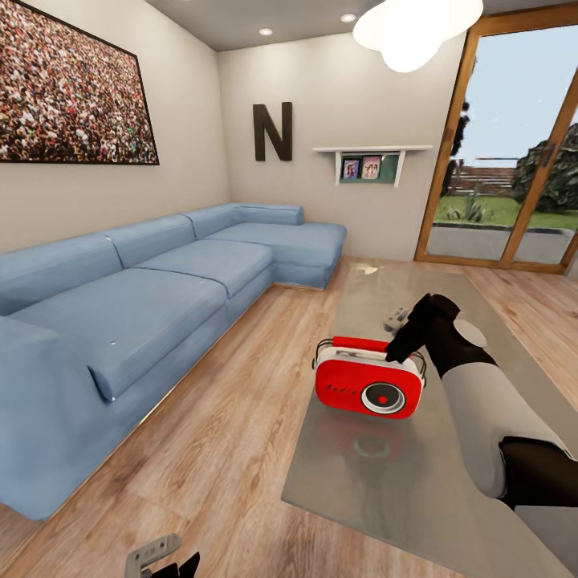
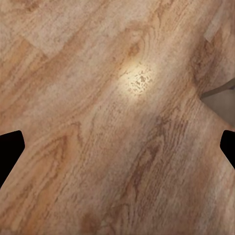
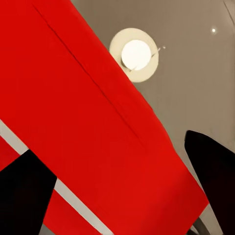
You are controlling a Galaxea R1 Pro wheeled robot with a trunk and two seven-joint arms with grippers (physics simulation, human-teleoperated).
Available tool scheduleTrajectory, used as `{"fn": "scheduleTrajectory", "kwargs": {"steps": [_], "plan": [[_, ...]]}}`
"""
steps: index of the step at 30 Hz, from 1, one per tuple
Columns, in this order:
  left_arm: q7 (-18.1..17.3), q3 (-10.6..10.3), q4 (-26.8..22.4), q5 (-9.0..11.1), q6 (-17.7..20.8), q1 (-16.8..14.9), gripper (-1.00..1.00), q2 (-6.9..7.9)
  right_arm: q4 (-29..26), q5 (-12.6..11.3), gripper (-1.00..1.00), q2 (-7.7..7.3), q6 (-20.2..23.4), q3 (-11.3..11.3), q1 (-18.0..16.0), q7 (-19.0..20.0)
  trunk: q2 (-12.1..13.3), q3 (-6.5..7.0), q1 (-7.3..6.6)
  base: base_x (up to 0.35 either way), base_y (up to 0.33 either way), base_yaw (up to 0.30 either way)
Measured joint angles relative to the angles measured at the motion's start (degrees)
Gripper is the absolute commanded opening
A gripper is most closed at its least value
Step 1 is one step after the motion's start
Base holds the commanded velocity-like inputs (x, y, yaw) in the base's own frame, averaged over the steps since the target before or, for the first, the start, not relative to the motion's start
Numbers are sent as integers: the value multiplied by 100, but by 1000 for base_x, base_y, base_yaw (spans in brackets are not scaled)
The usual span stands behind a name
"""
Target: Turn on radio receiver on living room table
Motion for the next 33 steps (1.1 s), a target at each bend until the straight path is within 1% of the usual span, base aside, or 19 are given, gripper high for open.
{"fn": "scheduleTrajectory", "kwargs": {"steps": [23, 33], "plan": [[0, 0, 0, 0, 5, -1, 100, -4, 15, -31, -100, 2, 51, -16, 1, -29, 0, 0, 0, 0, 0, 0], [0, 0, 0, 1, 17, -1, 100, -9, 23, -16, -100, 20, 72, -21, 2, -29, 400, 178, -219, 0, 0, 0]]}}
